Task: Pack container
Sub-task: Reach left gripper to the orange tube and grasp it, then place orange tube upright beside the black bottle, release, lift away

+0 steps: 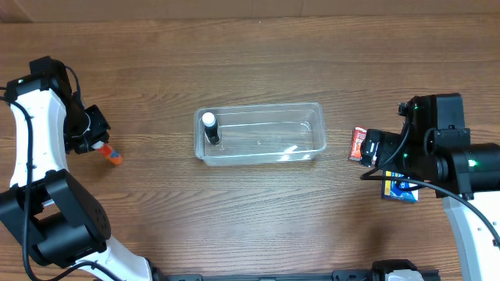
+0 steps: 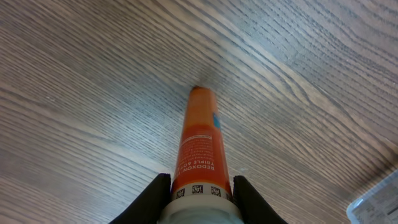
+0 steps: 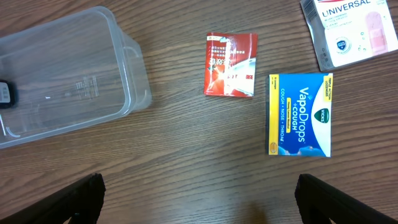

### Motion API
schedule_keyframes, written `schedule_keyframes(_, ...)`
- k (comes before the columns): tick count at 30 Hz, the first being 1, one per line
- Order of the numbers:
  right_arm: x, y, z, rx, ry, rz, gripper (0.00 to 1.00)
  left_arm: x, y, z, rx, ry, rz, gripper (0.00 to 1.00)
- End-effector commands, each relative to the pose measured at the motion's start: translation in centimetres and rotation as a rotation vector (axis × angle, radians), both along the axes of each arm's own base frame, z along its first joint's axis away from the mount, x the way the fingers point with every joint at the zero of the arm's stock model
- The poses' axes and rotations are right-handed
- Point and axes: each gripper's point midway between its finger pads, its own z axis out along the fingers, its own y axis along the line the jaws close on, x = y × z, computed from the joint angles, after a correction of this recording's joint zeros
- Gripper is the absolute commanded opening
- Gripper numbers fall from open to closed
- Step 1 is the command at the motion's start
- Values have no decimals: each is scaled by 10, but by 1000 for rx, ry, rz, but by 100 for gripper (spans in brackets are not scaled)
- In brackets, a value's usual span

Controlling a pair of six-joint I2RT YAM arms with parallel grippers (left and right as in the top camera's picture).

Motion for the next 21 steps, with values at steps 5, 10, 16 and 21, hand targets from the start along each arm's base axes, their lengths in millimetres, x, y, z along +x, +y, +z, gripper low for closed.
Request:
schedule_keyframes(5, 3, -1, 7, -10, -22, 6, 100, 8, -40, 44, -100, -154, -52, 4)
schedule_keyframes(10, 3, 0, 7, -10, -22, 6, 100, -10, -131, 134, -84, -397, -264, 4)
schedule_keyframes(16, 3, 0, 6, -10, -21, 6, 100, -34, -220, 159, -113, -408, -421, 4)
schedule_keyframes(21, 2, 0, 6, -10, -20, 6, 100, -24, -246, 104, -57, -205, -508, 4)
